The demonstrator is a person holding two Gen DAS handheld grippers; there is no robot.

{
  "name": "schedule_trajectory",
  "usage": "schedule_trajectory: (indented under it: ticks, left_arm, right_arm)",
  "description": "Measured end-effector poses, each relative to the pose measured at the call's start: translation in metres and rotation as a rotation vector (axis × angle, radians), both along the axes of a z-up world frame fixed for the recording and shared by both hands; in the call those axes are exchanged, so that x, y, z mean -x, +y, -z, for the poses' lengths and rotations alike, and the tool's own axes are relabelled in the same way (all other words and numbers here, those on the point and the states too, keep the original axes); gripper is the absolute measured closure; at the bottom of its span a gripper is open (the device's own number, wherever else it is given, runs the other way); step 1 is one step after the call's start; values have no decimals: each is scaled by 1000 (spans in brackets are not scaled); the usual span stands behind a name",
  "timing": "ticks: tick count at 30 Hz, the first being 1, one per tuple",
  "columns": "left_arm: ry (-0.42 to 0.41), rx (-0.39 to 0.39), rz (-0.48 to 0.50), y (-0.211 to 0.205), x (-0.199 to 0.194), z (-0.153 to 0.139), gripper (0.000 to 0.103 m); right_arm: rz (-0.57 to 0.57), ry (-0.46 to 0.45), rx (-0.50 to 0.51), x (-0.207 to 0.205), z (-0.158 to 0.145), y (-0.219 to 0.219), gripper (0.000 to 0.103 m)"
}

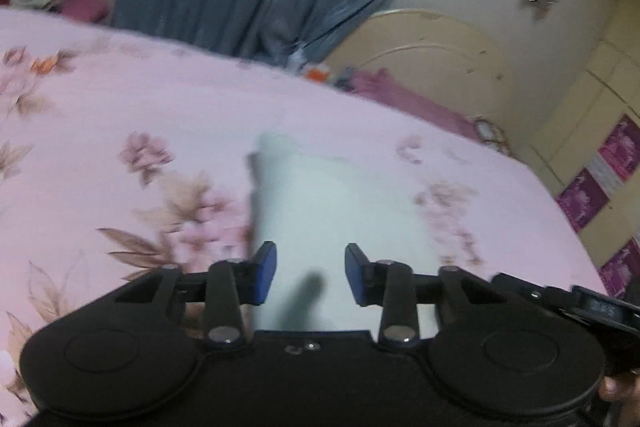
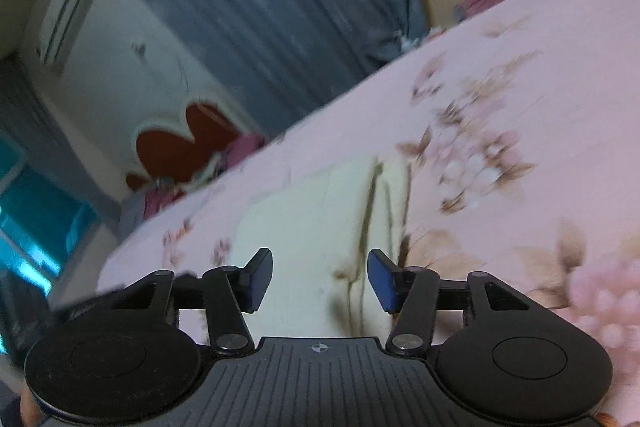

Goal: Fold small clothes

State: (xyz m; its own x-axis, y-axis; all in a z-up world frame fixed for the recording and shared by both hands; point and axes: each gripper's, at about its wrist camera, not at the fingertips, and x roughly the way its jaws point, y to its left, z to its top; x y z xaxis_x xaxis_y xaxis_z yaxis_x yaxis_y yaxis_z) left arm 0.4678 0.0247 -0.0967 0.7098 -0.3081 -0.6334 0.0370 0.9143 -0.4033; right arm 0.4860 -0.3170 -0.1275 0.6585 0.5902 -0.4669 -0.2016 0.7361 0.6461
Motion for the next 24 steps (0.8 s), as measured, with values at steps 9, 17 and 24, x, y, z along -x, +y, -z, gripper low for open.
schedule_trajectory:
  ticks: [9,17,24]
  left_arm:
    - [41,-10,42,1,-12,22,74]
    - [-11,-86,159,-2,-21,16,78]
    - [-12,-218,291,-36,-23,16,83]
  right_arm:
    - [-51,127,119,-34,32,36,57]
    - [-65,88,235,-31,22,63,92]
    - [-31,111,245,-15,28,44,92]
